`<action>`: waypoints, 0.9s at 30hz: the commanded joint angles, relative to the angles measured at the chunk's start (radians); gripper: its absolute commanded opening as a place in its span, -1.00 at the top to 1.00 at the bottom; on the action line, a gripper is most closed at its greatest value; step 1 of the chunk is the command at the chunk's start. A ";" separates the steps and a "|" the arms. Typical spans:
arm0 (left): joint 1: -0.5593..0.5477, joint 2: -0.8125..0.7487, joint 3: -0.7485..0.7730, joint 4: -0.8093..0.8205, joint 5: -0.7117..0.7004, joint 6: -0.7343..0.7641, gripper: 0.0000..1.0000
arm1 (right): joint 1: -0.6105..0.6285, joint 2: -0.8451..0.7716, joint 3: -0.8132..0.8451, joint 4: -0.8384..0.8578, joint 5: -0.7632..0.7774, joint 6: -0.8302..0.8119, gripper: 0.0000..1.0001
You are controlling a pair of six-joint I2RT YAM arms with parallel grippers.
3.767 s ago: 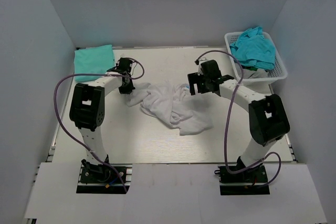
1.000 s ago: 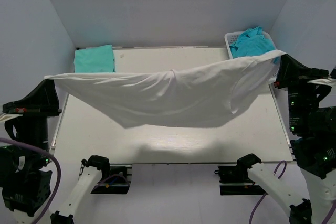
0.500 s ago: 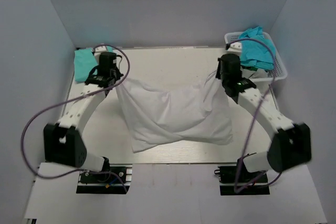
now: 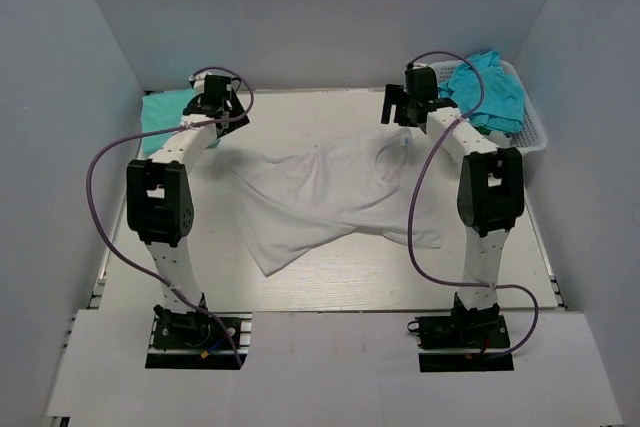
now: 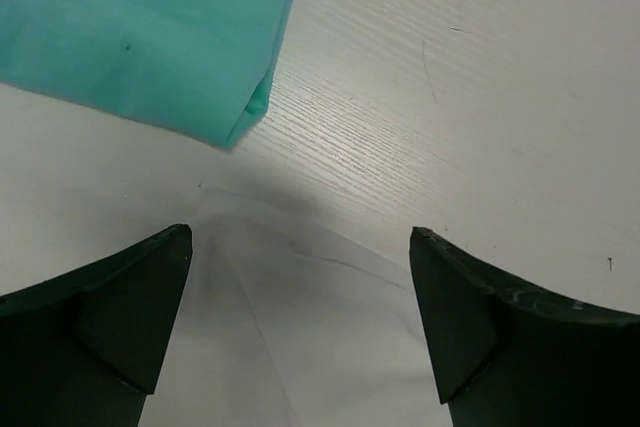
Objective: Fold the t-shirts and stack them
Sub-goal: Flatten out the tshirt
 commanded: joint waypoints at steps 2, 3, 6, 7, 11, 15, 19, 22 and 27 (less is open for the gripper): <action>0.003 -0.135 -0.007 -0.127 0.057 0.003 -0.99 | 0.005 -0.124 -0.068 -0.028 -0.088 0.001 -0.81; -0.006 -0.167 -0.062 -0.138 0.071 0.003 -0.99 | 0.006 -0.194 -0.094 -0.016 -0.098 0.010 -0.81; -0.031 -0.309 -0.203 -0.164 0.174 -0.007 -0.99 | 0.005 -0.317 -0.220 -0.019 -0.122 0.047 -0.81; -0.031 -0.346 -0.245 -0.173 0.221 -0.007 -0.99 | 0.006 -0.340 -0.246 -0.027 -0.112 0.068 -0.81; -0.061 -0.560 -0.447 -0.173 0.384 -0.052 -0.99 | 0.000 -0.532 -0.467 -0.097 -0.021 0.182 -0.81; -0.104 -0.742 -0.680 -0.194 0.562 -0.070 -0.99 | -0.018 -0.664 -0.640 -0.175 0.001 0.262 -0.81; -0.201 -0.842 -0.880 -0.161 0.679 -0.132 -0.99 | -0.046 -0.758 -0.724 -0.238 -0.031 0.283 -0.81; -0.310 -0.853 -0.957 -0.161 0.695 -0.182 -0.99 | -0.057 -0.813 -0.754 -0.264 -0.042 0.276 -0.81; -0.492 -0.799 -0.979 -0.242 0.556 -0.263 -0.99 | -0.074 -0.890 -0.783 -0.321 -0.033 0.256 -0.81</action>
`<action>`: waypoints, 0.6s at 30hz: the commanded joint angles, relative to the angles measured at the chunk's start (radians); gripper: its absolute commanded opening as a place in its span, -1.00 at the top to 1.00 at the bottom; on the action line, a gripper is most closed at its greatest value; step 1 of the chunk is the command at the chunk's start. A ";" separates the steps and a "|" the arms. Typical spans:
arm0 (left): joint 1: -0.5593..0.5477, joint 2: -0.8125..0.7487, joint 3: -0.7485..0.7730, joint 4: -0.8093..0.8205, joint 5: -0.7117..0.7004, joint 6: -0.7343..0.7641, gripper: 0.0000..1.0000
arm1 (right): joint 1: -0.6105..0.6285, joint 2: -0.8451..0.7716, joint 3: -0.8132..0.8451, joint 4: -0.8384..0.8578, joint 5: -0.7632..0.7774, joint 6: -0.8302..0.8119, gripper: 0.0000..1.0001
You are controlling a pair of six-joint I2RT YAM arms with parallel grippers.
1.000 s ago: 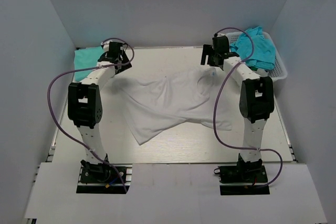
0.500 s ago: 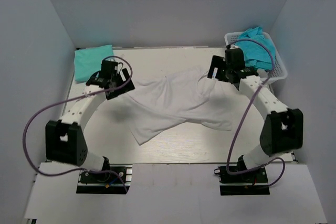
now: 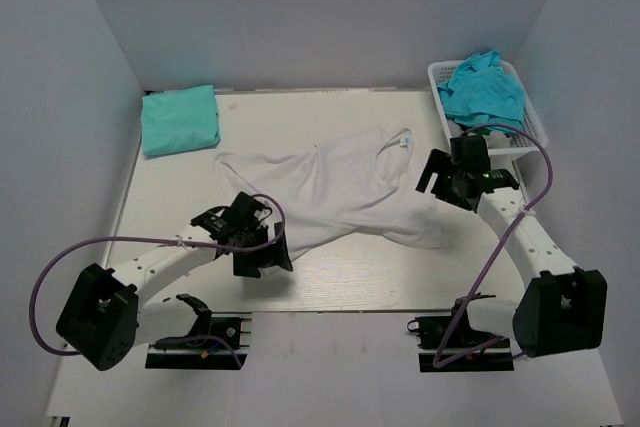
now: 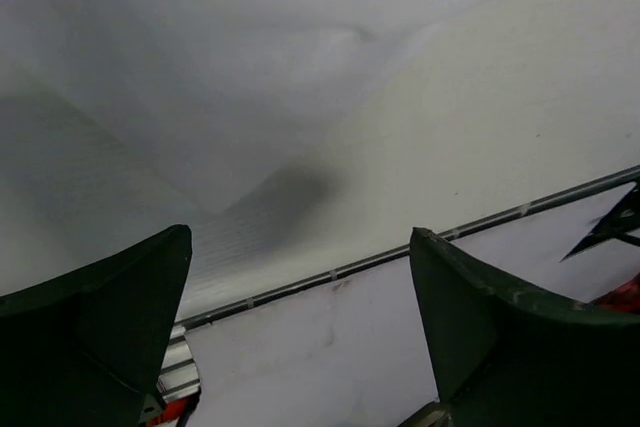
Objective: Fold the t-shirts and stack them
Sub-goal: Flatten out the tshirt
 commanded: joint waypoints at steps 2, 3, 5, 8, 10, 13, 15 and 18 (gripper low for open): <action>-0.103 0.027 0.019 -0.081 -0.116 -0.110 -0.99 | -0.019 -0.077 -0.042 -0.048 0.002 0.002 -0.81; -0.130 0.043 0.028 -0.090 -0.144 -0.110 -0.91 | -0.021 -0.089 -0.051 -0.047 0.008 0.000 -0.81; -0.150 0.067 0.039 -0.101 -0.224 -0.136 -0.82 | -0.025 -0.106 -0.081 -0.053 0.011 -0.001 -0.81; -0.169 0.130 0.073 -0.112 -0.343 -0.159 -0.67 | -0.034 -0.103 -0.092 -0.080 0.011 -0.001 -0.81; -0.180 0.162 0.082 -0.110 -0.388 -0.168 -0.55 | -0.041 -0.112 -0.095 -0.096 0.009 -0.007 -0.81; -0.190 0.214 0.093 -0.054 -0.423 -0.168 -0.36 | -0.047 -0.130 -0.115 -0.094 0.008 -0.012 -0.81; -0.200 0.234 0.093 -0.011 -0.414 -0.158 -0.19 | -0.050 -0.138 -0.128 -0.103 0.012 -0.013 -0.81; -0.209 0.218 0.103 0.020 -0.414 -0.139 0.42 | -0.053 -0.141 -0.147 -0.114 0.020 -0.006 -0.81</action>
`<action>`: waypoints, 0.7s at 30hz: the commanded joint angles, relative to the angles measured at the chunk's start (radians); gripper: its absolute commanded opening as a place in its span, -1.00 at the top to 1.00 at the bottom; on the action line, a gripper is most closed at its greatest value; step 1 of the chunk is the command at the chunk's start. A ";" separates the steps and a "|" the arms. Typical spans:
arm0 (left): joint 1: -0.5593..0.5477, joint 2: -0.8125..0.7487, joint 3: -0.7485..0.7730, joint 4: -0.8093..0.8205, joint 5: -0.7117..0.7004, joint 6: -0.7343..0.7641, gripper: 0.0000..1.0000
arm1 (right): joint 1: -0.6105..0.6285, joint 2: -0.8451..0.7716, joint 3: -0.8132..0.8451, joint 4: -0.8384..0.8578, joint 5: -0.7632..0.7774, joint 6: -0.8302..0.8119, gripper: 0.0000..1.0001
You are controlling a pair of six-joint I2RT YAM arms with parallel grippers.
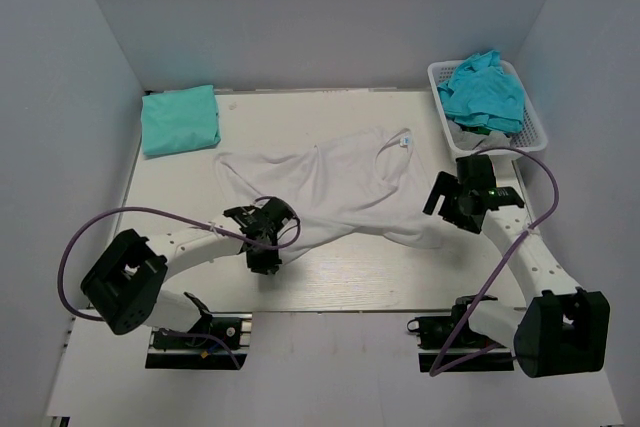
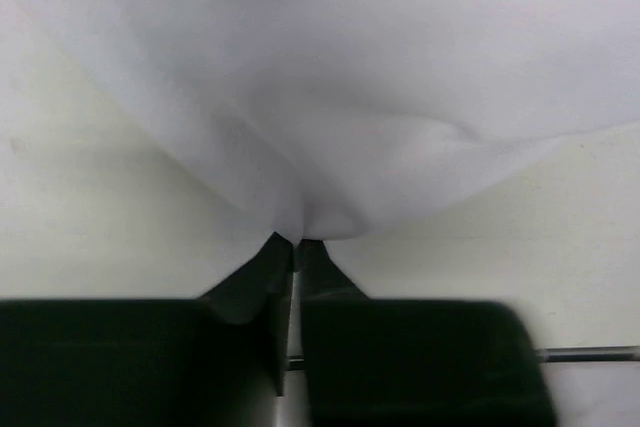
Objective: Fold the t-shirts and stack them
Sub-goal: Flatten out the tshirt
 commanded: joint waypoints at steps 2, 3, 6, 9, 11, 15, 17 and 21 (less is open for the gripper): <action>-0.010 -0.028 0.023 0.086 -0.049 0.011 1.00 | -0.008 -0.018 -0.034 -0.028 0.004 -0.001 -0.81; -0.010 -0.040 0.035 0.086 -0.060 0.023 1.00 | -0.009 -0.018 -0.048 -0.028 0.001 0.000 -0.81; -0.010 -0.098 0.136 0.018 -0.103 0.043 1.00 | -0.007 -0.012 -0.086 -0.029 -0.042 -0.033 -0.81; -0.010 -0.132 0.199 0.009 -0.103 0.052 1.00 | -0.006 0.006 -0.120 -0.023 -0.065 -0.036 -0.78; 0.011 -0.158 0.237 -0.002 -0.103 0.069 1.00 | -0.003 0.027 -0.134 -0.002 -0.097 -0.029 -0.72; 0.011 -0.143 0.286 -0.002 -0.152 0.083 1.00 | -0.003 0.073 -0.173 0.066 -0.139 -0.027 -0.64; 0.011 -0.109 0.328 -0.029 -0.179 0.092 1.00 | -0.001 0.112 -0.175 0.105 -0.142 -0.027 -0.60; 0.011 -0.034 0.377 -0.059 -0.201 0.092 1.00 | 0.000 0.162 -0.175 0.158 -0.185 -0.027 -0.22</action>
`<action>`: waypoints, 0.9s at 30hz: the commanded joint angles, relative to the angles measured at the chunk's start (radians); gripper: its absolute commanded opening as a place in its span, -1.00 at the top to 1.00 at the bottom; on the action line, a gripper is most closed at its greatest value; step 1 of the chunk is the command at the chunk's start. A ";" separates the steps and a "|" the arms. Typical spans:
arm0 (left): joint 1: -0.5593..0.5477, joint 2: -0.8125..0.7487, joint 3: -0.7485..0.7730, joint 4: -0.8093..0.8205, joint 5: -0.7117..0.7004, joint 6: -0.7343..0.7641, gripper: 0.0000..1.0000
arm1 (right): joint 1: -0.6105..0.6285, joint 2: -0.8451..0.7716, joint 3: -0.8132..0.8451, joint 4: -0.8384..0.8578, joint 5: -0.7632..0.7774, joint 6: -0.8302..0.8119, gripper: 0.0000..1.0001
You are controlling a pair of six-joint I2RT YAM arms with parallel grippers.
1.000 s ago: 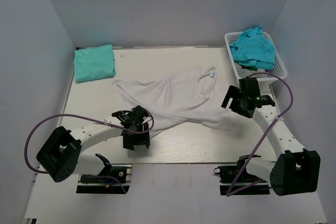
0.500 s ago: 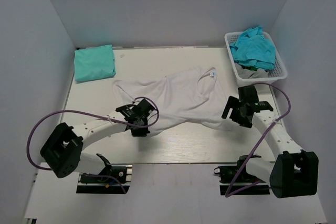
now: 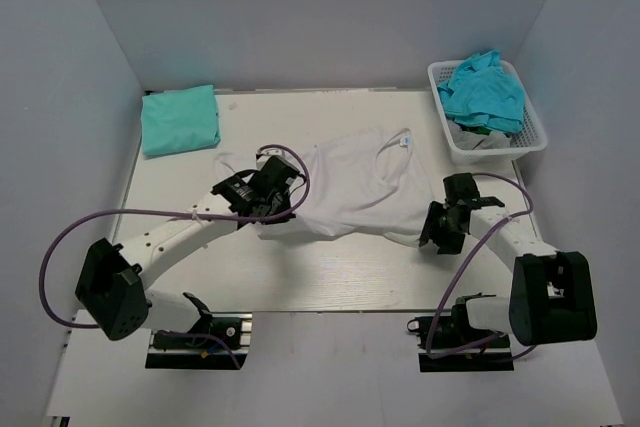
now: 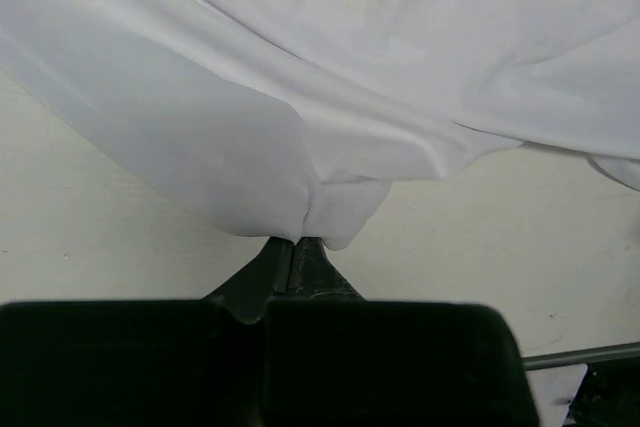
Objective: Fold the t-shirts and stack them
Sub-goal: Flatten out the tshirt
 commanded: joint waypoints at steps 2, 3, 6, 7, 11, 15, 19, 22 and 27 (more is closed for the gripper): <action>0.012 0.037 0.052 -0.027 -0.042 0.023 1.00 | -0.001 0.033 0.002 0.100 -0.068 0.002 0.05; 0.012 0.037 0.052 -0.027 -0.056 0.023 1.00 | -0.003 0.038 0.003 0.106 -0.069 -0.001 0.28; 0.012 0.050 0.052 -0.001 -0.088 0.032 1.00 | -0.004 0.032 0.017 0.119 -0.068 -0.007 0.58; 0.023 0.066 0.052 0.016 -0.097 0.032 1.00 | -0.004 0.027 0.021 0.119 -0.068 -0.013 0.86; 0.032 0.135 0.063 0.068 -0.097 0.058 1.00 | -0.003 0.027 0.083 0.097 -0.066 -0.031 1.00; 0.072 0.215 0.095 0.117 -0.085 0.079 1.00 | -0.006 0.041 0.138 0.073 -0.102 -0.040 1.00; 0.132 0.284 0.145 0.154 -0.061 0.105 1.00 | -0.009 0.029 0.208 0.060 -0.117 -0.050 1.00; 0.176 0.342 0.190 0.174 -0.027 0.145 1.00 | -0.013 0.042 0.251 0.027 -0.119 -0.065 1.00; 0.221 0.473 0.297 0.151 0.062 0.205 0.87 | -0.022 0.105 0.270 -0.012 -0.073 -0.070 1.00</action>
